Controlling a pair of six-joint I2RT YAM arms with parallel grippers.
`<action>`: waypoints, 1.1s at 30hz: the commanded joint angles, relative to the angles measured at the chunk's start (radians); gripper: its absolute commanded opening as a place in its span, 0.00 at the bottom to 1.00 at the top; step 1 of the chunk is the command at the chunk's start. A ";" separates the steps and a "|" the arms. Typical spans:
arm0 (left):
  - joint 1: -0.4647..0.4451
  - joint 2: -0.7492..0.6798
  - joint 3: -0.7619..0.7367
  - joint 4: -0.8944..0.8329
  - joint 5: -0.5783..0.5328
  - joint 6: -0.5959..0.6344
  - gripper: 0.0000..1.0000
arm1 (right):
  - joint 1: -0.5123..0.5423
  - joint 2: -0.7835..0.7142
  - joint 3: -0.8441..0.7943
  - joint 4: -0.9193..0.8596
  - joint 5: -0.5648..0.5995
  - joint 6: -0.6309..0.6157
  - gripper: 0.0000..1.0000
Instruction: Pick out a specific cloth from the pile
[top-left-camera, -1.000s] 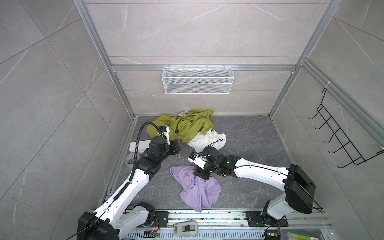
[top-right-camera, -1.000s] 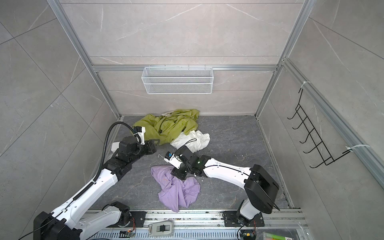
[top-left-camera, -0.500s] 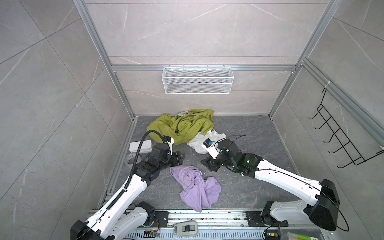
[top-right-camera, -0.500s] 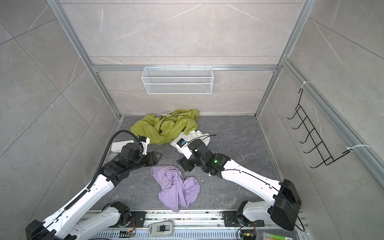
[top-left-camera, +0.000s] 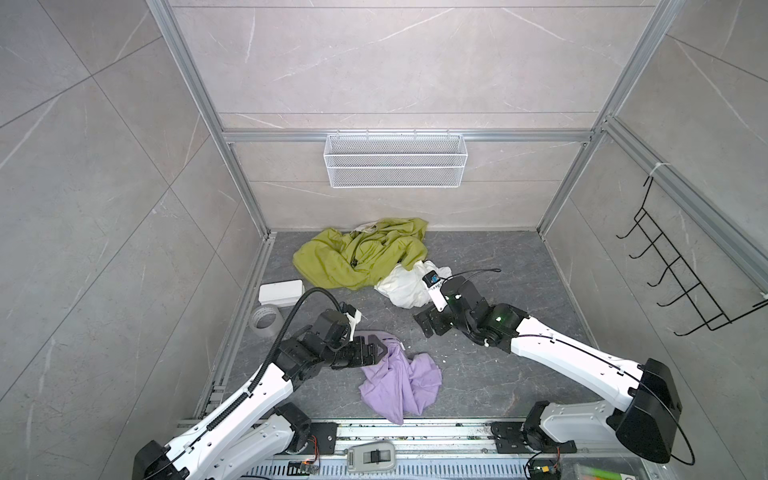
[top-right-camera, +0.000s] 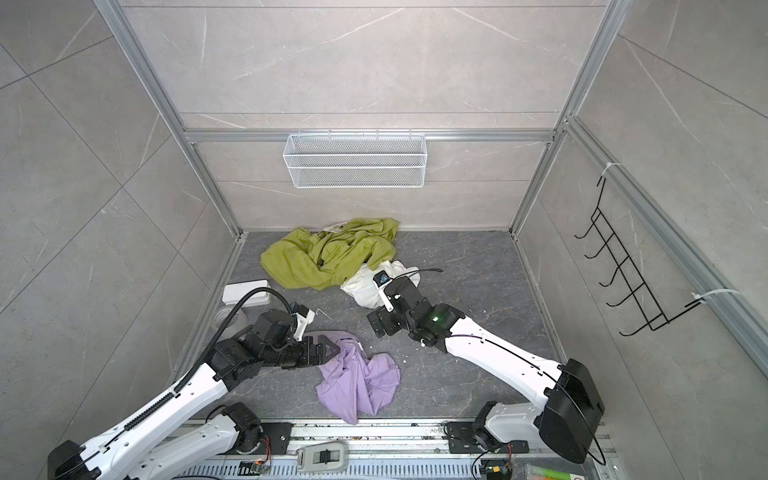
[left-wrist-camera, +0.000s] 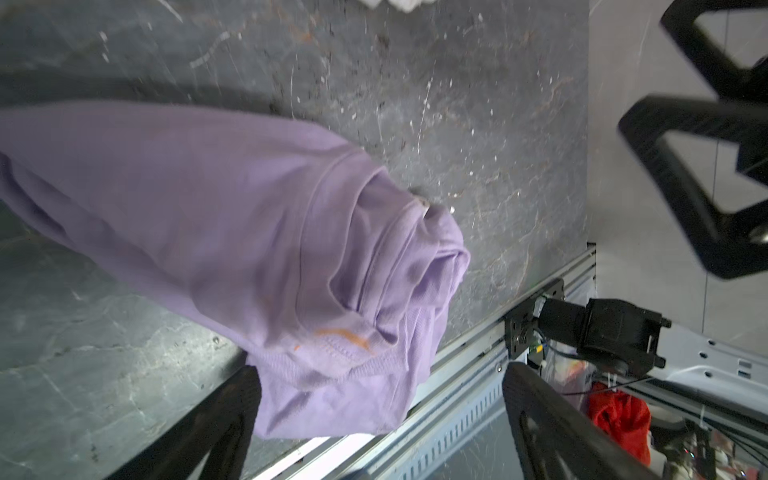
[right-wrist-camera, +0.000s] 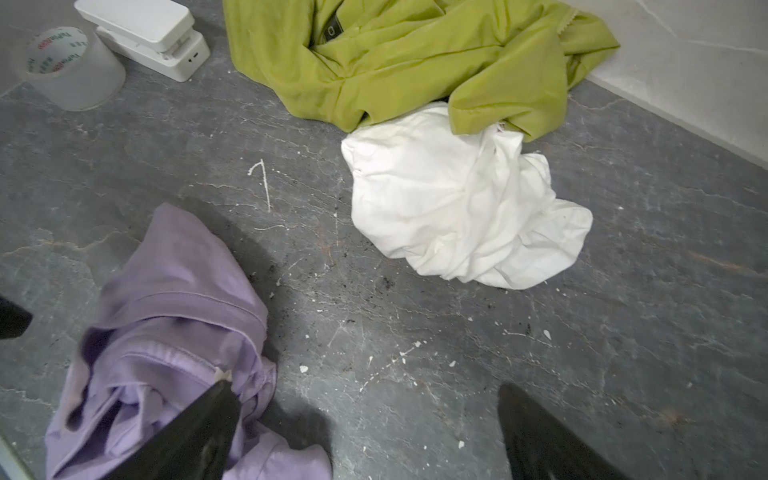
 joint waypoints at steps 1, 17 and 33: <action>-0.046 -0.005 -0.016 0.001 0.093 -0.036 0.95 | -0.023 -0.039 -0.028 -0.020 0.038 0.033 1.00; -0.237 0.181 -0.119 0.254 0.162 -0.012 0.95 | -0.103 -0.080 -0.068 -0.009 0.005 0.056 1.00; -0.240 0.315 -0.158 0.497 0.179 -0.015 0.94 | -0.110 -0.109 -0.087 -0.013 0.007 0.073 1.00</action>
